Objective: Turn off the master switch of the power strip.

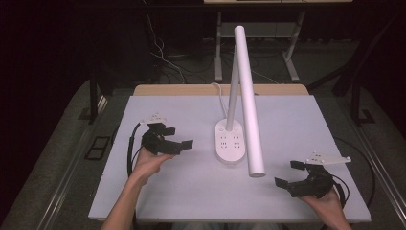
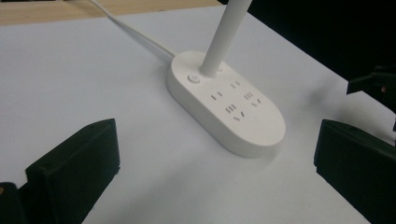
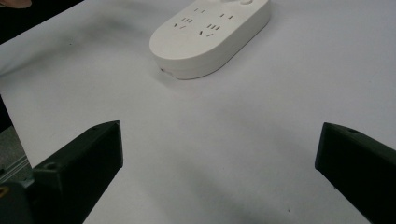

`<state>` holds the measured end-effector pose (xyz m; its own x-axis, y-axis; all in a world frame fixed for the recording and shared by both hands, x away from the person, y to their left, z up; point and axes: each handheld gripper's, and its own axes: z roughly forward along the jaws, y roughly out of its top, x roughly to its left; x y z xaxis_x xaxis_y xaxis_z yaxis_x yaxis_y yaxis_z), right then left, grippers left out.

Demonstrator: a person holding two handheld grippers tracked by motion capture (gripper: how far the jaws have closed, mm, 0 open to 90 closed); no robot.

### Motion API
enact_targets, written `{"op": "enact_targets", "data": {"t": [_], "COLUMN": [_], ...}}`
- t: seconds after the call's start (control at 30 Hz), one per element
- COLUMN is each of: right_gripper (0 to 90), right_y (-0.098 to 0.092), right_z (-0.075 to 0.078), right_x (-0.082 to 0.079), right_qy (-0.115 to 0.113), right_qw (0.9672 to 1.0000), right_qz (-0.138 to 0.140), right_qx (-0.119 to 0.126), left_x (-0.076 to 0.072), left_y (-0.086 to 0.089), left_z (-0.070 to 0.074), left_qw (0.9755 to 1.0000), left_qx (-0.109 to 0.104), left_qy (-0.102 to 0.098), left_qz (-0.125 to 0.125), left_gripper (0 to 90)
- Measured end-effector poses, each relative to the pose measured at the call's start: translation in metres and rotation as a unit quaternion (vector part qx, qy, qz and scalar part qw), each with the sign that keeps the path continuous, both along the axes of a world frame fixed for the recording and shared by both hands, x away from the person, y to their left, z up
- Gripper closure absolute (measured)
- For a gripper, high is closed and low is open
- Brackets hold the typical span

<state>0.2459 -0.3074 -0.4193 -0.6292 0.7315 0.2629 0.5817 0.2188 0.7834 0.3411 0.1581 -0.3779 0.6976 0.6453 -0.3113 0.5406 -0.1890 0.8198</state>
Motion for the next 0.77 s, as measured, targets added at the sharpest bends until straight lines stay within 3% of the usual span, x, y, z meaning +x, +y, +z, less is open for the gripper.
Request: {"op": "enact_targets", "data": {"t": [0.57,0.77], "right_gripper": [0.2,0.2], "right_y": [0.001,0.002], "right_z": [0.0,0.0], "right_x": [-0.001,-0.001], "right_qy": [0.003,0.003], "right_qw": [1.0,1.0], "right_qz": [-0.001,0.003], "right_qx": [0.003,0.004], "left_x": [-0.059,-0.069], "left_y": [0.018,0.02], "left_z": [-0.034,-0.041], "left_qw": [0.9998,0.9999], "left_qx": [0.007,0.006], "left_qy": [-0.015,-0.014], "left_qz": [-0.007,-0.008], "left_gripper": [0.0,0.0]}}
